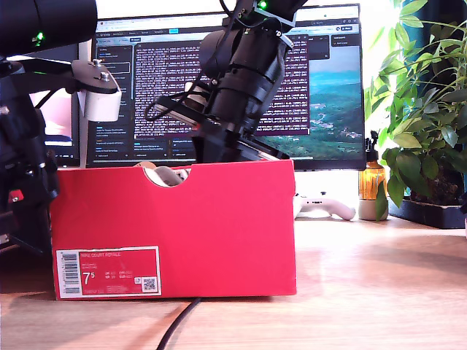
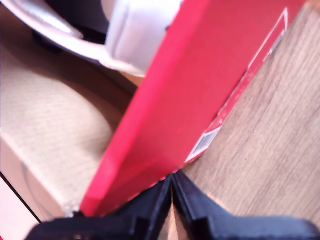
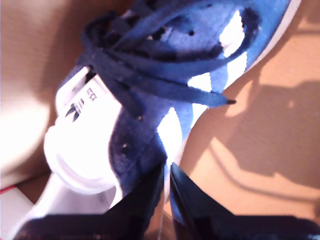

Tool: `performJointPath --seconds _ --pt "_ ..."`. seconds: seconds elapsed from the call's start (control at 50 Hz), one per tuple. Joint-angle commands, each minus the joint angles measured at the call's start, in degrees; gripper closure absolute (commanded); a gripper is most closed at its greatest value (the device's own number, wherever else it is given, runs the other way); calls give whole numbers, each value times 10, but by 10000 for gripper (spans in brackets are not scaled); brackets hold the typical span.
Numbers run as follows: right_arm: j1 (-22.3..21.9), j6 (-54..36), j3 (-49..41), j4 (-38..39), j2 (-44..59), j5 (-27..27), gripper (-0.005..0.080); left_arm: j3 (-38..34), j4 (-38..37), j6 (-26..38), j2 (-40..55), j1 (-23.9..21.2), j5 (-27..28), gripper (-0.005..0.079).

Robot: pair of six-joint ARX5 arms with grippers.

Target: Pack the blue shoes by picking the first shoe and placing it inside the red shoebox, left side, then picking and rotating the second shoe and placing it in the shoebox

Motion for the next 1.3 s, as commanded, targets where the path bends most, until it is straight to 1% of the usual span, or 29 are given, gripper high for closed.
performJointPath --seconds 0.0,0.12,0.16,0.2,0.3,0.42,0.52,0.66,0.78,0.84,0.88,0.94,1.04,1.18,1.26,1.28 --pt "6 -6 -9 3 5 29 765 3 11 -3 9 0 2 759" --pt "6 -7 -9 -3 5 105 759 3 11 -3 9 0 2 759" --pt "6 -5 -9 -3 6 117 753 3 11 -3 9 0 2 759" --pt "6 -3 -9 0 6 117 753 3 11 -3 9 0 2 759" --pt "12 22 -9 31 7 94 754 3 11 -3 9 0 2 759" --pt "19 45 -10 64 7 80 755 3 10 -3 9 0 2 759" --pt "21 60 -9 76 7 75 754 3 10 -3 9 0 2 759" --pt "21 71 -9 86 7 49 755 3 7 -3 9 0 2 759" --pt "21 48 -10 117 7 21 764 3 4 -3 9 0 2 759" --pt "23 40 -10 116 7 26 764 3 4 -3 9 0 2 759" --pt "25 40 -10 99 7 56 764 3 4 -3 9 0 2 759" --pt "30 19 -10 87 11 64 764 3 4 -3 9 0 2 759" --pt "33 -16 -10 90 18 7 764 3 4 -3 9 0 2 759" --pt "36 -5 -10 109 23 8 764 3 3 -3 9 0 2 759" --pt "36 -4 -10 128 26 -33 764 3 3 -3 9 0 2 759" --pt "36 -2 -10 128 27 -34 764 3 3 -3 9 0 3 759"
